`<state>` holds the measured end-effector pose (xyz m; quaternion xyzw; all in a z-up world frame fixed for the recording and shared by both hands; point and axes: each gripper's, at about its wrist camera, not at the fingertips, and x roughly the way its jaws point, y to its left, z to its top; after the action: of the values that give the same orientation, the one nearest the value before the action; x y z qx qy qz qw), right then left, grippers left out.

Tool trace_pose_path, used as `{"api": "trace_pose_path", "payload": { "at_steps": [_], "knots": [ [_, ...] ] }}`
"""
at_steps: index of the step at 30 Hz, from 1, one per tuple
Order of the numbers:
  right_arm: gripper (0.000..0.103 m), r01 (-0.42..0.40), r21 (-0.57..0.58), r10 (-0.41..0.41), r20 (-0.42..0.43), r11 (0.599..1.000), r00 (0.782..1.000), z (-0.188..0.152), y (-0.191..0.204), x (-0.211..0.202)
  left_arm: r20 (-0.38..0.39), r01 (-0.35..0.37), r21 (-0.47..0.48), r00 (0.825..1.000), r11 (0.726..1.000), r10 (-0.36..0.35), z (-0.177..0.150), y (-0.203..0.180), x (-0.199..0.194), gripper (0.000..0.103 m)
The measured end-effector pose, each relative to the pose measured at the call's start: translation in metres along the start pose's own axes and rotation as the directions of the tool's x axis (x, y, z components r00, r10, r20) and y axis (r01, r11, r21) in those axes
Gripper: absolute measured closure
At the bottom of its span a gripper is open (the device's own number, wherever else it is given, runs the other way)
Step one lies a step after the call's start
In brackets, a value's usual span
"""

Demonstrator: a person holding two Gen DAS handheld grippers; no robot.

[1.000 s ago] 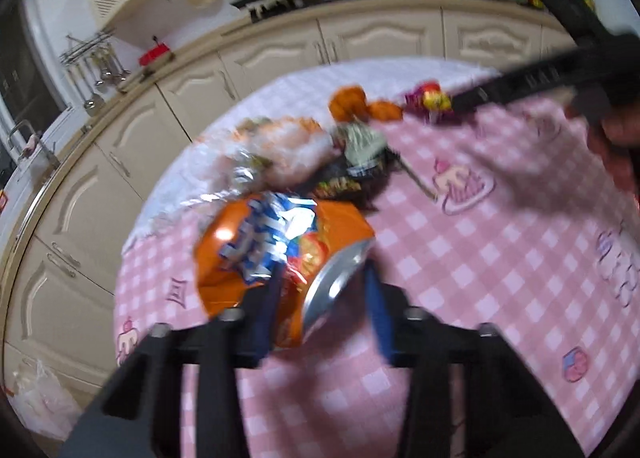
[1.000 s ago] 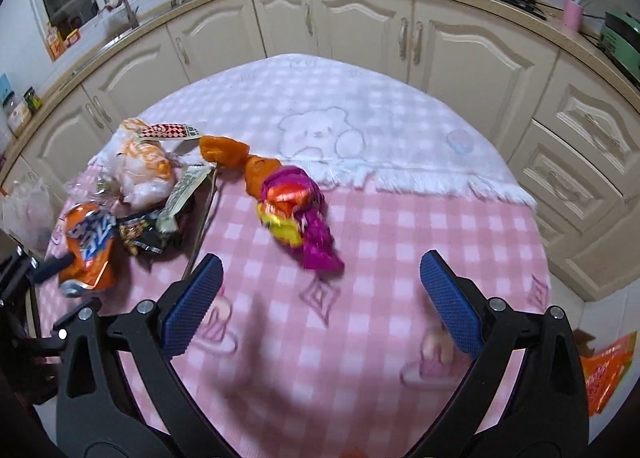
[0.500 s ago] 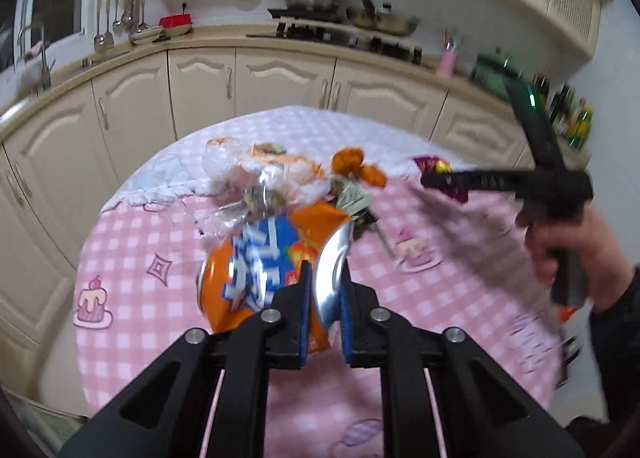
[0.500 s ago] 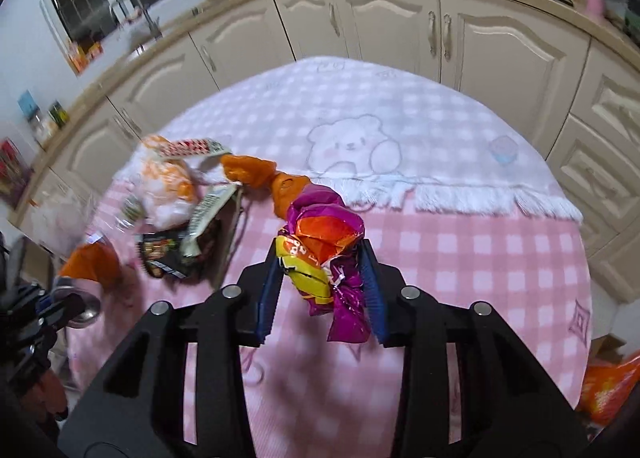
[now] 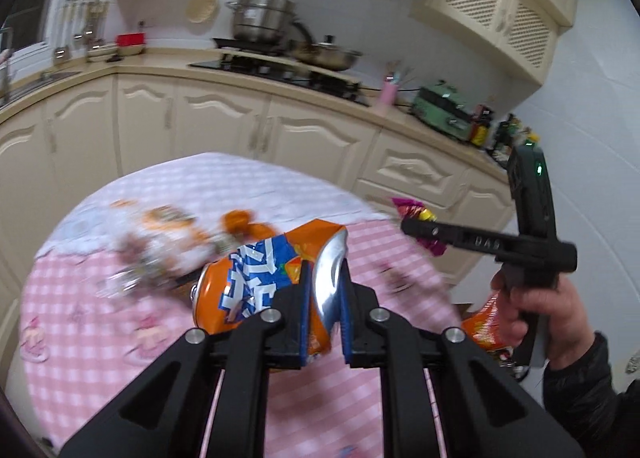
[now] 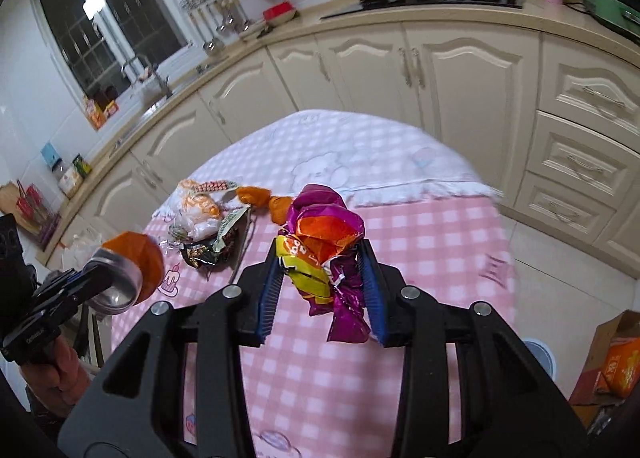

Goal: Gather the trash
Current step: 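Carry the orange can and purple wrapper over the blue bin and open both tools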

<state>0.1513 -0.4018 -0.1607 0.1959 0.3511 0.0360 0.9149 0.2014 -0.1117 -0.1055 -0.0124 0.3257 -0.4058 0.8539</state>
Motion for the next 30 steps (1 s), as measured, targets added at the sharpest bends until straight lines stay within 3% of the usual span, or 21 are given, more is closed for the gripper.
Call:
{"api": "trace_pose_path", "payload": {
  "at_steps": [5,10,14,18,23,30],
  "knots": [
    [0.066,0.056,0.112,-0.063,0.061,0.992,0.996,-0.013,-0.054,-0.045,-0.010,0.111,0.058,0.994,0.992,-0.111,0.021,-0.054,0.033,0.092],
    [0.066,0.151,0.284,-0.188,0.106,0.947,0.976,-0.040,-0.134,-0.103,-0.069,0.251,0.115,0.967,0.961,-0.245,0.031,-0.130,0.080,0.092],
    [0.066,0.227,0.393,-0.286,0.098,0.891,0.953,-0.071,-0.190,-0.137,-0.153,0.383,0.088,0.917,0.920,-0.367,0.028,-0.188,0.126,0.092],
    [0.066,0.279,0.497,-0.345,0.045,0.822,0.937,-0.108,-0.239,-0.150,-0.259,0.456,0.061,0.866,0.888,-0.428,0.012,-0.245,0.177,0.092],
    [0.066,0.298,0.593,-0.351,-0.027,0.748,0.936,-0.153,-0.285,-0.143,-0.373,0.461,0.019,0.827,0.887,-0.422,-0.019,-0.289,0.240,0.092],
    [0.066,0.288,0.650,-0.304,-0.092,0.703,0.948,-0.184,-0.317,-0.114,-0.528,0.429,-0.035,0.759,0.902,-0.381,-0.065,-0.318,0.320,0.092]
  ]
}}
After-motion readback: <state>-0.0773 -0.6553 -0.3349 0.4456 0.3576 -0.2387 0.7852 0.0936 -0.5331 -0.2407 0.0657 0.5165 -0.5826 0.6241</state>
